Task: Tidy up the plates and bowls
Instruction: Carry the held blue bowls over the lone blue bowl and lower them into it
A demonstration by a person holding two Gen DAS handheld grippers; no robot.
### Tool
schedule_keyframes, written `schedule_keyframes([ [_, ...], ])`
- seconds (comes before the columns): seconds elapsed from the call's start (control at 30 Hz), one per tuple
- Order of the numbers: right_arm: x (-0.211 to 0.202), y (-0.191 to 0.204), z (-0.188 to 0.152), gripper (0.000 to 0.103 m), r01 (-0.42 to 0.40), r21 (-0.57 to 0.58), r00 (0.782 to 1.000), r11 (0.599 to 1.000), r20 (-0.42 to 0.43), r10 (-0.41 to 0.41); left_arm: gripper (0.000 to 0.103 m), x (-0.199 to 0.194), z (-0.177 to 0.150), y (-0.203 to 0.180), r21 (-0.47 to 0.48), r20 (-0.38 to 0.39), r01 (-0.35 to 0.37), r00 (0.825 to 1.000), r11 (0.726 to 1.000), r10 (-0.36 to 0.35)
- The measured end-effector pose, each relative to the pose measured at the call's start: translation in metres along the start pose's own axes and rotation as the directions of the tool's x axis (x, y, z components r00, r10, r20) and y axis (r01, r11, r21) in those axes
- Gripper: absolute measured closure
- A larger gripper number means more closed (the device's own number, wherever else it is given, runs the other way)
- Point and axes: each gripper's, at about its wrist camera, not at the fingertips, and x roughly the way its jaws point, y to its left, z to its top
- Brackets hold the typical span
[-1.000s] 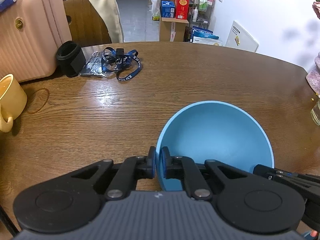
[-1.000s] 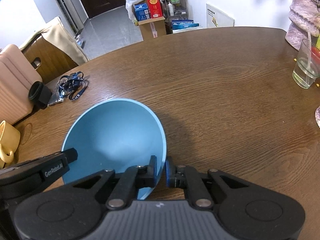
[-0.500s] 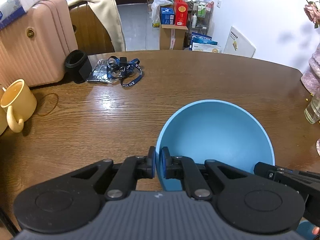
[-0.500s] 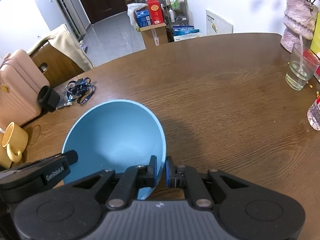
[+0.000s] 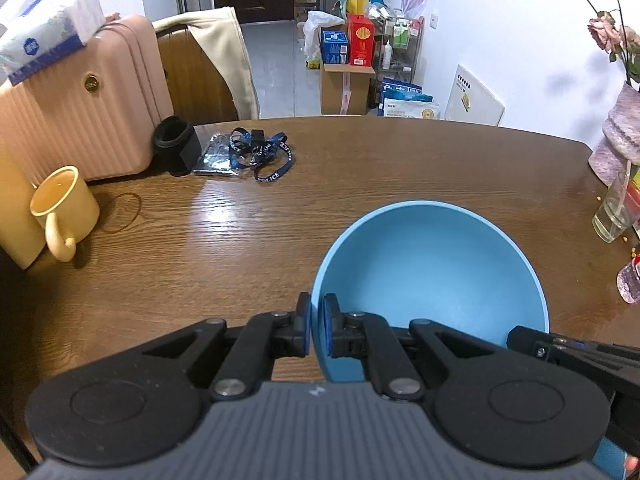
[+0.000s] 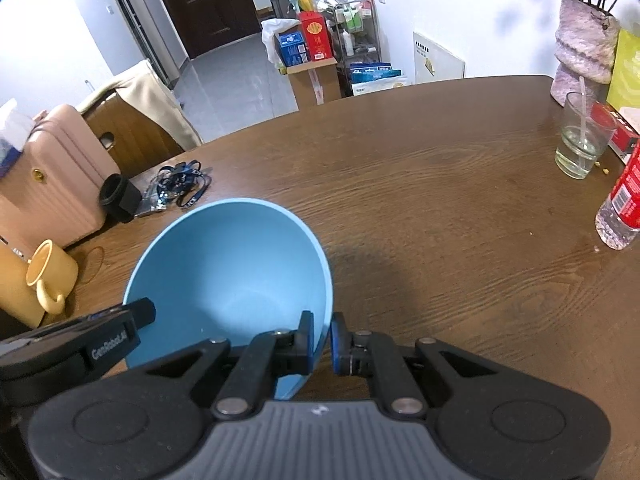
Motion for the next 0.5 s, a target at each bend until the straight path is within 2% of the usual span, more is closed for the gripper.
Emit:
schedule_keyframes([
  [0.5,-0.053,0.013,-0.051,0.095,-0.012,0.003,1.0,1.0,0.026,0.012,0.095,-0.061,-0.038,0.014,0.018,0.043,-0.014,0.999,1.0,0.013],
])
